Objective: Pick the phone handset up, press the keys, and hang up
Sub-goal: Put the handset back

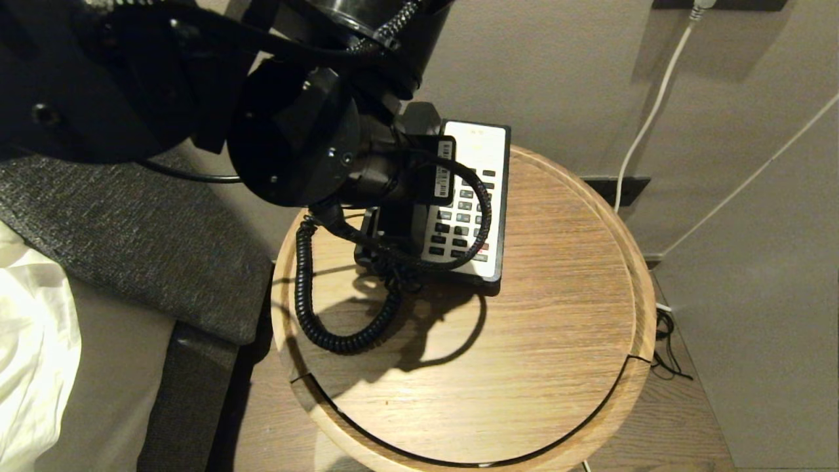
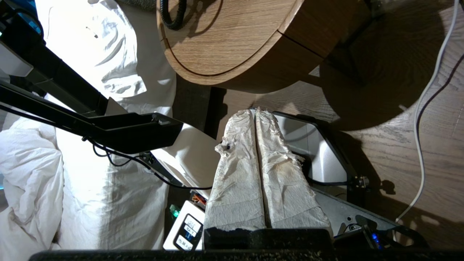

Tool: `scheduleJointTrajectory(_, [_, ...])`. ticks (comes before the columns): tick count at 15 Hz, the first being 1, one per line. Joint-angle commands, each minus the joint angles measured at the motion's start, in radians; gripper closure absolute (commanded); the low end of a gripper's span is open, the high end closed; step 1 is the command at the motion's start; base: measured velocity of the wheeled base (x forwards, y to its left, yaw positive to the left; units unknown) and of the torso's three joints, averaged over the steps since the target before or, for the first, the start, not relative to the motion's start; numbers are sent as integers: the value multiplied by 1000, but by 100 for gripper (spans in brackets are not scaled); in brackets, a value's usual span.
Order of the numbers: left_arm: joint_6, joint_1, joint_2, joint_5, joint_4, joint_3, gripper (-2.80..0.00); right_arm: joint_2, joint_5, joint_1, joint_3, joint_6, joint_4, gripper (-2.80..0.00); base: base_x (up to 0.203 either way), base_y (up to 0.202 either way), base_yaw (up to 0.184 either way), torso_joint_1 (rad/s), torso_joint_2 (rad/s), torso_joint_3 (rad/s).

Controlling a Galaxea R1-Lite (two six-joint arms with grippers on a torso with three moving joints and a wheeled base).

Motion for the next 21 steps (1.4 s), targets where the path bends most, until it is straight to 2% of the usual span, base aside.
scheduleJointTrajectory(1, [-3, 0, -2, 4, 5, 8, 0, 7, -1, 1, 0, 3, 6, 0, 0, 0, 0, 0, 0, 0])
scheduleJointTrajectory(11, [-4, 1, -4, 4, 7, 12, 0, 13, 0, 1, 0, 3, 4, 0, 0, 0, 0, 0, 0, 0])
scheduleJointTrajectory(12, [-5, 1, -4, 5, 7, 19, -280, 12, 0, 1, 1, 3, 6, 0, 0, 0, 0, 0, 0, 0])
scheduleJointTrajectory(21, [-4, 14, -31, 5, 13, 49, -280, 16, 2, 1, 5, 3, 4, 0, 0, 0, 0, 0, 0, 0])
